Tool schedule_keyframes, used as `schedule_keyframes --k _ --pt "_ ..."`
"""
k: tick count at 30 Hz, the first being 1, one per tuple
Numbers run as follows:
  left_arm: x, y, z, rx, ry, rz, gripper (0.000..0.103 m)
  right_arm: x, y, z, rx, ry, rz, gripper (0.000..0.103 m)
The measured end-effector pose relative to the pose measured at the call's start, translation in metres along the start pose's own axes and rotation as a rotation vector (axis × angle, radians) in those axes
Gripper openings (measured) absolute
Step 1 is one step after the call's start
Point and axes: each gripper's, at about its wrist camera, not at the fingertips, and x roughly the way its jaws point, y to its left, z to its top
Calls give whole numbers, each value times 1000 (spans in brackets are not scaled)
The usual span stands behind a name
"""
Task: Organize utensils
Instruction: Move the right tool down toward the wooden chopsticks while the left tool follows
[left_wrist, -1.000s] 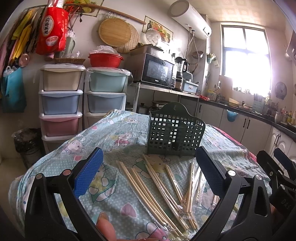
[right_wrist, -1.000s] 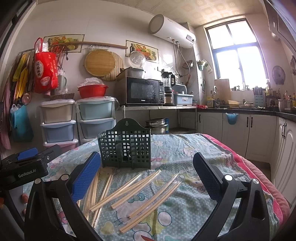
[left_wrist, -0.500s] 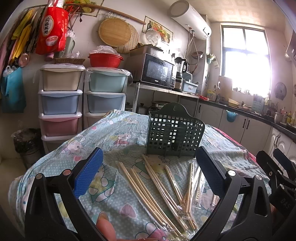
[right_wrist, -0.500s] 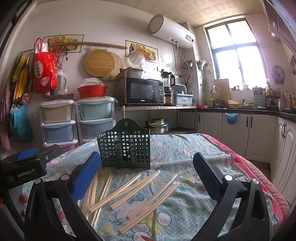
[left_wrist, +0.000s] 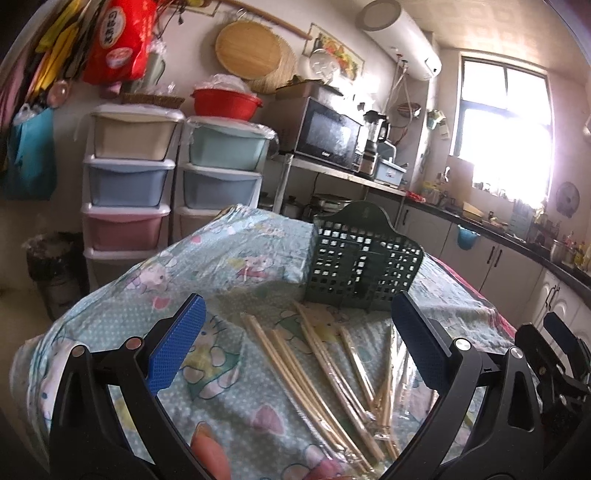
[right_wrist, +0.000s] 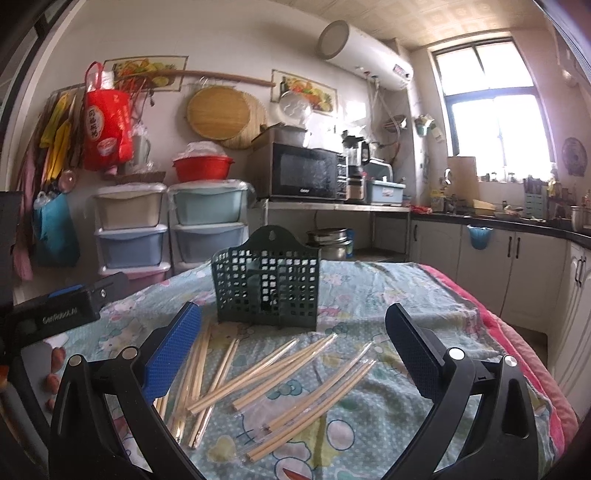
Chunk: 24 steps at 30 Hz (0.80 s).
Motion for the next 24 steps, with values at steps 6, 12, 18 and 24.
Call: schedule_keyframes --k 6,12,18,24 --pt "4 16 0 -36 25 26 93 11 6 2 -26 56 32 97" --pt "10 28 2 -36 63 56 93 25 5 4 -23 119 56 97" --pt "22 34 7 -46 128 20 93 45 -1 9 0 197 66 97" --pt "42 34 12 -57 201 -40 93 65 -8 14 1 246 58 97"
